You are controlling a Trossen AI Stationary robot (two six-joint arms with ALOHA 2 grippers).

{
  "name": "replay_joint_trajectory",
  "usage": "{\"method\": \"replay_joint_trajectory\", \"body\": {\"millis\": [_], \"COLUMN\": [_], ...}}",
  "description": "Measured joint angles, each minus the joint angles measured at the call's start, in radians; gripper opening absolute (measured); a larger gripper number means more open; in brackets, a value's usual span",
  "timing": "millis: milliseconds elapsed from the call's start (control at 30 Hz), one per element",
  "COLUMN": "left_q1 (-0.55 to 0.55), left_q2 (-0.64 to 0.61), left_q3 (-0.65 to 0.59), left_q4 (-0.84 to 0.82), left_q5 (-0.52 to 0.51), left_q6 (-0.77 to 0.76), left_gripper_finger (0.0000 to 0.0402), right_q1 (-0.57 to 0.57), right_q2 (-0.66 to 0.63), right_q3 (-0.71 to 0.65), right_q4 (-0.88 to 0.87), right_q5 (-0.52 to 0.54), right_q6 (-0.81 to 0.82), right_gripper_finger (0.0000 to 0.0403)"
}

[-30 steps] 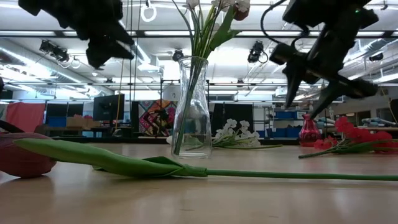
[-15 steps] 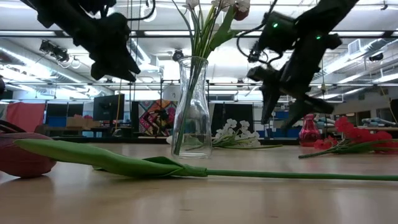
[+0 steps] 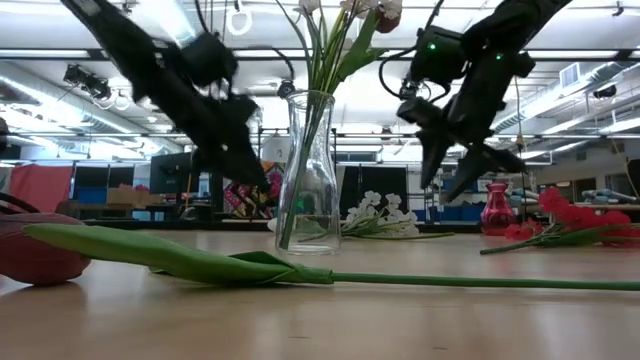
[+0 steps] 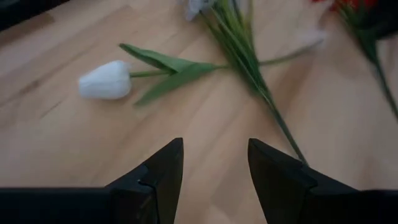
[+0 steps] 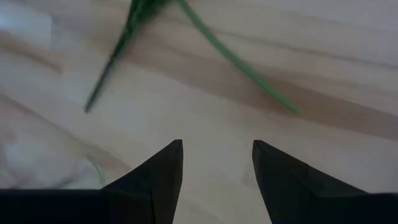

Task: Sort flowers into vase by color
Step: Put the white flowers into the transparent vase

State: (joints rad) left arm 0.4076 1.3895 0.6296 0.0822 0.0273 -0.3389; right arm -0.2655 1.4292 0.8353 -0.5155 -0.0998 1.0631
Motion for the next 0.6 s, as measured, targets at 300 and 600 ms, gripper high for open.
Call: {"method": "replay_joint_trajectory", "body": {"millis": [300, 600], "left_q1": [-0.010, -0.058], "left_q2": [0.289, 0.457], "left_q3": [0.100, 0.331], "left_q4": [0.213, 0.153], "left_q5": [0.075, 0.046], "left_q6": [-0.040, 0.063], "left_gripper_finger": [0.0182, 0.0176], "right_q1": [-0.015, -0.018], "right_q2": [-0.057, -0.061], "right_q3": [0.000, 0.000], "right_q4": [-0.129, -0.235], "right_q5": [0.004, -0.016], "right_q6": [-0.077, -0.102], "right_gripper_finger": [0.0202, 0.0202]}}
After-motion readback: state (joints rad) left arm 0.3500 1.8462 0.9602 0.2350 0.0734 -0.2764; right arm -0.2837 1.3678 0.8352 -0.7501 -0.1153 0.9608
